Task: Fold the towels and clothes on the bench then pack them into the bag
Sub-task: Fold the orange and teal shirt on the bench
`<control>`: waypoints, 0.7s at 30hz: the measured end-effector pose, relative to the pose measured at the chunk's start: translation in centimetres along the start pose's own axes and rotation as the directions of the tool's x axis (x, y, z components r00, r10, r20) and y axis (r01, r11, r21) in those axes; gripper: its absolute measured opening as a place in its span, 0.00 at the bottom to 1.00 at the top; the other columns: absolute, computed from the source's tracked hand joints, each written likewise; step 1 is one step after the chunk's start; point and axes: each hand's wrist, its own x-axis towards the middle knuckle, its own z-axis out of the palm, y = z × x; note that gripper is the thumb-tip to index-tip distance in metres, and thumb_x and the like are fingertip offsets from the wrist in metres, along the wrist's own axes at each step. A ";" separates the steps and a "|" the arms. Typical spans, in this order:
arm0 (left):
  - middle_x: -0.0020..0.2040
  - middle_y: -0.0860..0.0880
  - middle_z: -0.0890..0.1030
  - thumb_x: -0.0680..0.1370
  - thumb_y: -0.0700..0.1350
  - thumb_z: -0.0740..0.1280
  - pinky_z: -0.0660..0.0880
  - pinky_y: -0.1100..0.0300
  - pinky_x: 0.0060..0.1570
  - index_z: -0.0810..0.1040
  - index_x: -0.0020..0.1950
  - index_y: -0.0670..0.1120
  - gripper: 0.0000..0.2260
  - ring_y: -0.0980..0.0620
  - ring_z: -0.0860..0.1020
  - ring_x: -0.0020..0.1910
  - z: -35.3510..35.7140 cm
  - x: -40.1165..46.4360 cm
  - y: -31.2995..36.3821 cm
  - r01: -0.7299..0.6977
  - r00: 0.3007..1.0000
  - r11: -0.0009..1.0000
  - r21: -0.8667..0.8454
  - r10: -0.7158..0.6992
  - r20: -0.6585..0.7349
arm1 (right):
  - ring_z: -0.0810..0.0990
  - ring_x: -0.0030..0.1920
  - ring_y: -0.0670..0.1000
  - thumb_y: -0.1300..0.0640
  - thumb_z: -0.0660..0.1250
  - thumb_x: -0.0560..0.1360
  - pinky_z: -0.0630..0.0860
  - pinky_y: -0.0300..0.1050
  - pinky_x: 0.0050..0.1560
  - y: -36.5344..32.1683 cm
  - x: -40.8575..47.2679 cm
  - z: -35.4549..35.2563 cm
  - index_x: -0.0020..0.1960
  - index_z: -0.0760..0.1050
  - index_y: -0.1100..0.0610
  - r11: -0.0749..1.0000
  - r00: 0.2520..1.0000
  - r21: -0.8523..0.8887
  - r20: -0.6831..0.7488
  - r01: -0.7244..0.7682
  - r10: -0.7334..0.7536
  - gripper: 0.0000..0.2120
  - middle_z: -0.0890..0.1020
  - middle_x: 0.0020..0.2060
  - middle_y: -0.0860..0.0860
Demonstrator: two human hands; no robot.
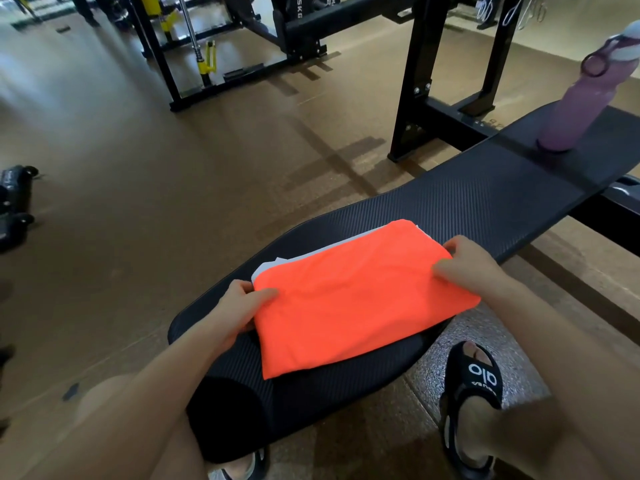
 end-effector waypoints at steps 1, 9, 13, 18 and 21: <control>0.56 0.46 0.80 0.76 0.50 0.72 0.81 0.47 0.50 0.71 0.62 0.49 0.19 0.46 0.81 0.53 -0.1 0.2 0.4 -0.025 1.000 0.999 0.040 0.026 -0.011 | 0.75 0.52 0.55 0.54 0.69 0.72 0.70 0.48 0.46 -0.2 0.0 0.1 0.56 0.70 0.55 0.999 1.000 0.050 -0.015 -0.016 0.017 0.15 0.76 0.50 0.52; 0.44 0.42 0.82 0.82 0.44 0.65 0.80 0.45 0.46 0.77 0.53 0.45 0.04 0.49 0.78 0.41 -1.4 2.4 1.9 -0.306 0.944 0.951 0.054 0.310 -0.111 | 0.74 0.46 0.54 0.57 0.71 0.72 0.64 0.46 0.35 -1.1 0.3 0.9 0.52 0.72 0.58 0.997 1.000 0.073 -0.025 0.007 -0.005 0.12 0.76 0.45 0.52; 0.44 0.47 0.80 0.82 0.44 0.67 0.79 0.54 0.42 0.76 0.56 0.46 0.05 0.52 0.78 0.42 -0.8 3.7 2.4 -0.356 0.922 0.935 0.005 0.352 -0.160 | 0.73 0.41 0.51 0.56 0.71 0.63 0.65 0.46 0.35 -1.9 -0.4 0.3 0.50 0.74 0.58 0.984 0.999 0.175 -0.022 -0.022 0.026 0.17 0.76 0.42 0.52; 0.51 0.45 0.82 0.80 0.43 0.68 0.83 0.47 0.53 0.74 0.62 0.51 0.12 0.46 0.83 0.50 0.0 5.3 1.9 -0.221 0.973 0.974 0.054 0.224 -0.062 | 0.75 0.41 0.56 0.56 0.70 0.65 0.66 0.47 0.36 -1.6 -0.6 -0.1 0.46 0.73 0.59 0.999 1.000 0.020 -0.009 -0.026 0.026 0.12 0.80 0.44 0.57; 0.47 0.47 0.82 0.79 0.44 0.69 0.81 0.42 0.54 0.77 0.57 0.53 0.09 0.48 0.82 0.46 -0.1 6.0 2.3 -0.302 0.943 0.951 0.068 0.308 -0.124 | 0.76 0.48 0.60 0.61 0.66 0.72 0.71 0.50 0.43 -1.1 -0.4 0.5 0.55 0.69 0.58 0.993 0.999 -0.115 -0.037 -0.023 0.018 0.13 0.78 0.49 0.59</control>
